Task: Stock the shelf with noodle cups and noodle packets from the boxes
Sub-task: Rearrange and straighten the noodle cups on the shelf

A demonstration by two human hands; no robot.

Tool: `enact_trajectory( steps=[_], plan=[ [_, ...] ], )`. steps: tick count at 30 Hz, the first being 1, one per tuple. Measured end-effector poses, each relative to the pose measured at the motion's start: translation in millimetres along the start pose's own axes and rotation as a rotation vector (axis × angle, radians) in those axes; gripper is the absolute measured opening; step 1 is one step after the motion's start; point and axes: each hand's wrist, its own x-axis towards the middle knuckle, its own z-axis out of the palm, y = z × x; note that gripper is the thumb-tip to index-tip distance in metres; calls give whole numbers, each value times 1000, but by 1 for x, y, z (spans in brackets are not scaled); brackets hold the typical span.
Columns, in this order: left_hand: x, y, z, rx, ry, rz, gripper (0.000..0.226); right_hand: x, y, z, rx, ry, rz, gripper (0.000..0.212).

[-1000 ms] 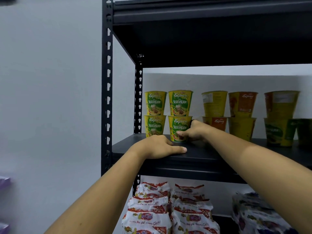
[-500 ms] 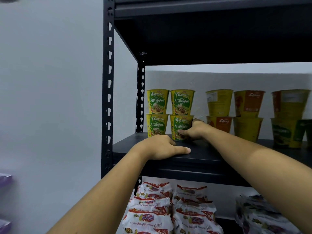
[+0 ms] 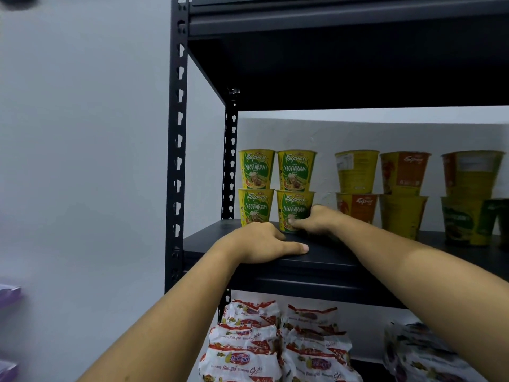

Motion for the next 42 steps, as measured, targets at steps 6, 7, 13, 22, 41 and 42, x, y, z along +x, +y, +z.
enact_trajectory(
  steps=[6,7,13,22,41,42],
  plan=[
    [-1,-4,-3,-36,52,22,72,-36,5,-4,-308,-216,-66,68],
    [-1,-3,-3,-47,43,21,68,-48,8,-9,-319,-237,-87,66],
    [-3,1,-6,-70,6,13,60,-118,39,-54,-331,-301,-95,65],
    [7,17,-11,51,-109,66,53,-144,90,-82,-304,-311,-55,70],
    [96,123,17,-24,-124,93,52,-121,160,-118,-328,-338,-22,81],
    [103,124,17,-68,-67,66,52,-120,164,-117,-316,-333,-35,82]
  ],
)
